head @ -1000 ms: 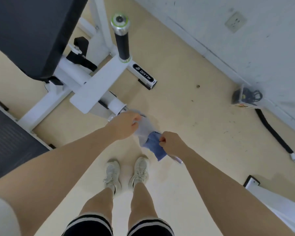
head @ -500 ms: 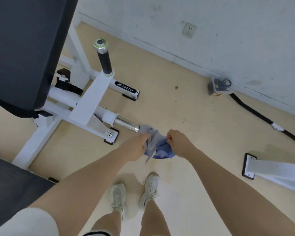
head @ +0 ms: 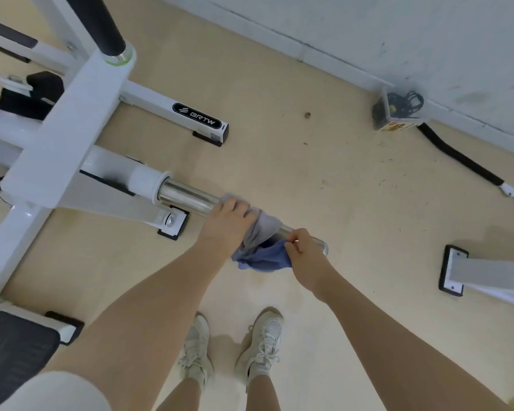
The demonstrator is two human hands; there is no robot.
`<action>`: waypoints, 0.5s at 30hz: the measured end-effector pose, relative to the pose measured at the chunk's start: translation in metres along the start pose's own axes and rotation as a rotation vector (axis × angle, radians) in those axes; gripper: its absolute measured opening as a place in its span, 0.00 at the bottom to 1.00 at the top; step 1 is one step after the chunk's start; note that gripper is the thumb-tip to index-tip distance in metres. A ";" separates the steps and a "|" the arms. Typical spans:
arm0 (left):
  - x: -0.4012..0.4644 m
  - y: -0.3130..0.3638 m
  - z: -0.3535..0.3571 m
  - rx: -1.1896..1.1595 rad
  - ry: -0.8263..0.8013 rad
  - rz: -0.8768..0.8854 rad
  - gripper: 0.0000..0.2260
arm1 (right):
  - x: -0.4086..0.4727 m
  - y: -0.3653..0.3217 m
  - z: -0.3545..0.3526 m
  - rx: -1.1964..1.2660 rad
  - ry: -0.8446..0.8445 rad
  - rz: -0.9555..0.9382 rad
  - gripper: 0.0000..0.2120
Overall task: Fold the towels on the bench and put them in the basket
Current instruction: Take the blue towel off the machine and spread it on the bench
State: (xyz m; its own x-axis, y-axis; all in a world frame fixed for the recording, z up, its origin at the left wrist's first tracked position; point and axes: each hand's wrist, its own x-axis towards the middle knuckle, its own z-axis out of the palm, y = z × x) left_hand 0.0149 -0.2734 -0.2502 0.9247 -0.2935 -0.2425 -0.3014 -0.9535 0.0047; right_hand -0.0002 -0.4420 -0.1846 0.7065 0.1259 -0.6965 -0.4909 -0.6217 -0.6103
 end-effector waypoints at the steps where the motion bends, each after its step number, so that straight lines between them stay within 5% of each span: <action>1: 0.001 -0.003 -0.004 0.047 -0.042 0.018 0.20 | -0.001 0.001 -0.001 0.064 -0.018 0.034 0.03; 5: 0.005 -0.028 -0.024 0.053 -0.053 -0.196 0.08 | -0.008 -0.007 -0.015 0.244 -0.006 0.178 0.08; 7: -0.003 -0.038 -0.024 -0.043 -0.283 -0.308 0.13 | -0.015 -0.017 -0.023 0.330 0.011 0.215 0.09; 10: -0.012 -0.039 -0.043 -0.224 -0.353 -0.252 0.23 | -0.036 -0.037 -0.034 0.373 0.025 0.214 0.06; 12: -0.018 -0.023 -0.075 -0.481 -0.241 -0.170 0.19 | -0.058 -0.053 -0.042 0.371 0.041 0.202 0.04; 15: -0.038 0.013 -0.156 -1.165 -0.216 -0.121 0.11 | -0.100 -0.082 -0.065 0.403 0.072 0.164 0.03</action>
State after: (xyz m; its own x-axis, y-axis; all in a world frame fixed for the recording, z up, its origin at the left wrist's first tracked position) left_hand 0.0124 -0.2849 -0.0895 0.8405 -0.2863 -0.4600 0.2811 -0.4954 0.8219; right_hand 0.0024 -0.4536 -0.0404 0.6297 -0.0126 -0.7767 -0.7487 -0.2762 -0.6026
